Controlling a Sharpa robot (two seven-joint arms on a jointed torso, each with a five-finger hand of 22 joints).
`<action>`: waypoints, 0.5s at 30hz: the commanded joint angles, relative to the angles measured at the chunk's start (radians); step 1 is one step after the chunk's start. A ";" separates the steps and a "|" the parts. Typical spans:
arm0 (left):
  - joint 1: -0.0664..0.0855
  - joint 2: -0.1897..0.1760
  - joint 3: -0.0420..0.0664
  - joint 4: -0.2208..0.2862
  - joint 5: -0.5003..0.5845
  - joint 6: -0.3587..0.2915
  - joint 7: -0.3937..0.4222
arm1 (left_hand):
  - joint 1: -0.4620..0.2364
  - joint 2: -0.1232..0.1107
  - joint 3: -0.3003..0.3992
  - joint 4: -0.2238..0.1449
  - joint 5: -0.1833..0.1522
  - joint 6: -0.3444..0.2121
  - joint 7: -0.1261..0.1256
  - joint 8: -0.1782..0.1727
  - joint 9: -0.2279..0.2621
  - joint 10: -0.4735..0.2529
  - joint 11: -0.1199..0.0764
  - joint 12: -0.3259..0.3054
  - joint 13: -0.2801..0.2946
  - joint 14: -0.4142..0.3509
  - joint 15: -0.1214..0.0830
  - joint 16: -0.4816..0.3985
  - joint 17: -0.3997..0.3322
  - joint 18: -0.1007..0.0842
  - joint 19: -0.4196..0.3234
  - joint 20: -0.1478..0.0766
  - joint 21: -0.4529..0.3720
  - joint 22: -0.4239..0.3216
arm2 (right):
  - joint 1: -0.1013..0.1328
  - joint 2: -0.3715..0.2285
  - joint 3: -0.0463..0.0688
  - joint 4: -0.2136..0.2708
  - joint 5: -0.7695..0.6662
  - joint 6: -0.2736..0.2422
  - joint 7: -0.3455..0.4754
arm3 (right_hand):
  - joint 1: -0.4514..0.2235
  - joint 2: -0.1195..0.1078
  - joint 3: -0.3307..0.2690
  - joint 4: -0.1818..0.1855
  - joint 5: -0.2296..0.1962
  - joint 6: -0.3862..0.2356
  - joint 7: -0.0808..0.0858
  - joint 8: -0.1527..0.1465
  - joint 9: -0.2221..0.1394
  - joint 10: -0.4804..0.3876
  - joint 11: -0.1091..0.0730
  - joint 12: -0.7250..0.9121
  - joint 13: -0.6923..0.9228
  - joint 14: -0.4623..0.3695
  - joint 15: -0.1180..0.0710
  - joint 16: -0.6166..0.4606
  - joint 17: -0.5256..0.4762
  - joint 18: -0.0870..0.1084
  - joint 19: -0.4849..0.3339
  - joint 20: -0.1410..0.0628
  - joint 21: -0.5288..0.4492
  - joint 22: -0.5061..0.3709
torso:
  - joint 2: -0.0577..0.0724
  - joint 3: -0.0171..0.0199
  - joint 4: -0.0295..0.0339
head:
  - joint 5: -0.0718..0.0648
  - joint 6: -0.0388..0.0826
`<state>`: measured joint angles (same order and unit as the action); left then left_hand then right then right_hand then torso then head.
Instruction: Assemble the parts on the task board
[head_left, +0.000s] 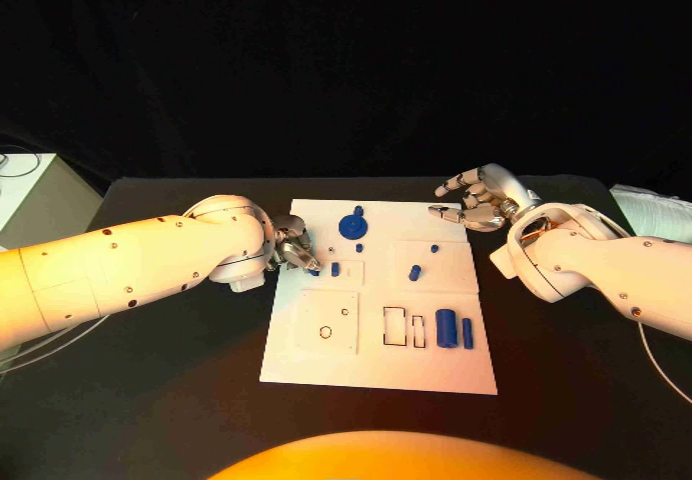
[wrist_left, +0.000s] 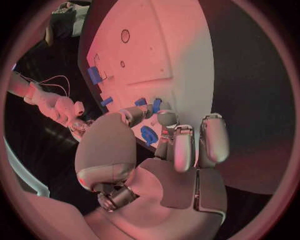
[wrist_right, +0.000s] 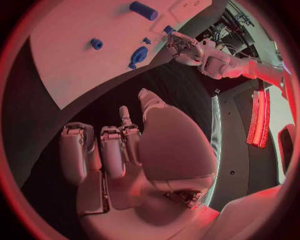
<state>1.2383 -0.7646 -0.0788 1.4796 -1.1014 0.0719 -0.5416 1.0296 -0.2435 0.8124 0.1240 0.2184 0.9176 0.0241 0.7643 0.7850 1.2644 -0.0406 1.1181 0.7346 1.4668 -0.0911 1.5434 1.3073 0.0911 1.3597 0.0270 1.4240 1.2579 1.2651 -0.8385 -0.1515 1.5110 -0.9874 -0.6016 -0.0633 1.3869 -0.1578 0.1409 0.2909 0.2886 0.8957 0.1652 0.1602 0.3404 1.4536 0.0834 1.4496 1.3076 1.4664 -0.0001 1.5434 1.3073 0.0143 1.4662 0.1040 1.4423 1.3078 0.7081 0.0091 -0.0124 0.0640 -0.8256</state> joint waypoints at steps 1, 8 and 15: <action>-0.004 0.005 -0.002 0.002 0.012 0.002 -0.001 | -0.012 0.000 -0.013 0.004 -0.005 0.012 -0.004 -0.001 -0.001 0.000 -0.005 0.000 0.001 0.088 -0.005 0.002 0.207 -0.019 -0.001 -0.008 -0.001 0.000 | -0.001 0.000 0.000 0.000 -0.005 0.012 0.011 | -0.008 -0.002 0.008 -0.001 0.004 0.002 0.002 -0.003 -0.002 -0.002 -0.001 -0.002 0.142 0.082 0.007 -0.006 0.172 0.019 0.043 0.005 -0.003 0.172 | 0.000 0.0002 -0.0002 | 0.000 0.000; -0.004 0.006 -0.002 0.001 0.013 0.001 -0.001 | -0.016 -0.001 -0.036 0.017 -0.004 0.014 -0.004 -0.003 -0.004 0.000 -0.005 0.001 0.004 0.088 -0.005 0.003 0.209 -0.019 0.000 -0.008 -0.001 0.000 | -0.001 -0.001 0.000 0.001 -0.005 0.012 0.011 | -0.008 -0.002 0.008 -0.001 0.004 0.002 0.002 -0.003 -0.002 -0.002 -0.001 -0.002 0.142 0.082 0.007 -0.006 0.172 0.019 0.043 0.005 -0.003 0.172 | 0.000 0.0001 -0.0004 | -0.001 -0.002; -0.004 0.007 -0.002 0.000 0.013 0.005 -0.002 | -0.023 -0.009 -0.101 0.047 -0.002 0.020 -0.005 -0.006 -0.010 0.000 -0.005 0.003 0.009 0.089 -0.005 0.003 0.210 -0.019 0.001 -0.008 -0.002 0.001 | -0.001 -0.001 0.000 0.001 -0.005 0.012 0.011 | -0.008 -0.002 0.008 -0.001 0.004 0.002 0.002 -0.003 -0.002 -0.002 -0.001 -0.002 0.142 0.082 0.007 -0.006 0.172 0.019 0.043 0.005 -0.004 0.172 | 0.000 -0.0001 0.0001 | -0.002 -0.004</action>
<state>1.2368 -0.7611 -0.0799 1.4773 -1.0991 0.0687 -0.5445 1.0154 -0.2501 0.7216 0.1672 0.2187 0.9352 0.0137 0.7644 0.7779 1.2641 -0.0408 1.1181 0.7420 1.4668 -0.0911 1.5434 1.3073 0.0912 1.3597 0.0271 1.4240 1.2583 1.2651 -0.8393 -0.1515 1.5112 -0.9873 -0.6012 -0.0633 1.3869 -0.1580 0.1426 0.2892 0.2886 0.8957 0.1652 0.1602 0.3404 1.4536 0.0834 1.4496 1.3075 1.4664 -0.0001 1.5434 1.3073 0.0143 1.4662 0.1040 1.4423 1.3076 0.7081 0.0094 -0.0127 0.0627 -0.8285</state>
